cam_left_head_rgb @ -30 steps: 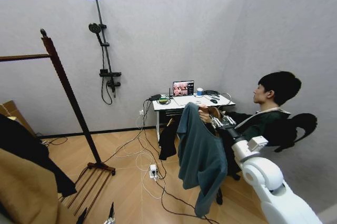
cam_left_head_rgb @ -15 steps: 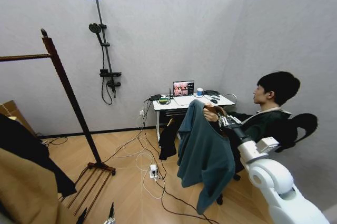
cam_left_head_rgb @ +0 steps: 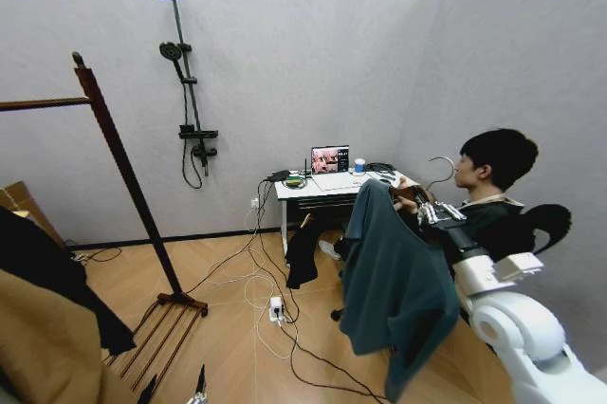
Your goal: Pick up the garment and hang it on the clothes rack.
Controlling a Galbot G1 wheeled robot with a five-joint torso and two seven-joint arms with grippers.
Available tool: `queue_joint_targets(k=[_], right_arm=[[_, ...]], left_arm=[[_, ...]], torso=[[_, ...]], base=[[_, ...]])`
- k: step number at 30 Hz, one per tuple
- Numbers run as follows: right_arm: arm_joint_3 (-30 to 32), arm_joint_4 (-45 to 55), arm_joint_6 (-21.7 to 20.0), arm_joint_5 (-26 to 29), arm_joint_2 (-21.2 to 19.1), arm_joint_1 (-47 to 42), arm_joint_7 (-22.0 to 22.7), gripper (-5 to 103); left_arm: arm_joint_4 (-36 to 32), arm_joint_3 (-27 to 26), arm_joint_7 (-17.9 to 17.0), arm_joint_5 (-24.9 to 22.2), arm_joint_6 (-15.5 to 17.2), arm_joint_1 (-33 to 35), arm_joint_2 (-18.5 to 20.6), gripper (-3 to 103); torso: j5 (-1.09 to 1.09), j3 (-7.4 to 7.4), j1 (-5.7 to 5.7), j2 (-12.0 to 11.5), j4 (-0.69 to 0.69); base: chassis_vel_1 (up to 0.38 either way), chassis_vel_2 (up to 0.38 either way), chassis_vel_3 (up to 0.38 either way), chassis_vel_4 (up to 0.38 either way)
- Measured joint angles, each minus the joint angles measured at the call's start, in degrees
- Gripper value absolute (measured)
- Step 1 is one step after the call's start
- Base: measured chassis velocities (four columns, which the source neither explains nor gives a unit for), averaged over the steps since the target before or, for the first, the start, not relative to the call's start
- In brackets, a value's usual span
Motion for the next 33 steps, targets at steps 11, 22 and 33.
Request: queue_joint_targets(k=[11,22,33], right_arm=[[-1.29,0.03,-0.39,0.08,0.87,-0.47,0.47,9],[-1.93,-0.61,0.26,-0.41,1.37,-0.79,-0.64,9],[-2.31,-2.58,1.34,-0.28,1.09,-0.03,-1.81,9]], left_arm=[[0.0,0.0,0.0,0.0,0.0,0.0,0.0,100],[0.0,0.0,0.0,0.0,0.0,0.0,0.0,100],[0.0,0.0,0.0,0.0,0.0,0.0,0.0,100]], torso=[[-0.01,0.0,-0.01,0.0,-0.01],[-0.01,0.01,0.03,-0.01,0.02],[0.0,0.0,-0.01,0.01,0.0]], base=[[-0.069,0.043,0.076,-0.048],[-0.139,0.146,0.148,-0.146],[-0.136,0.142,0.146,-0.139]])
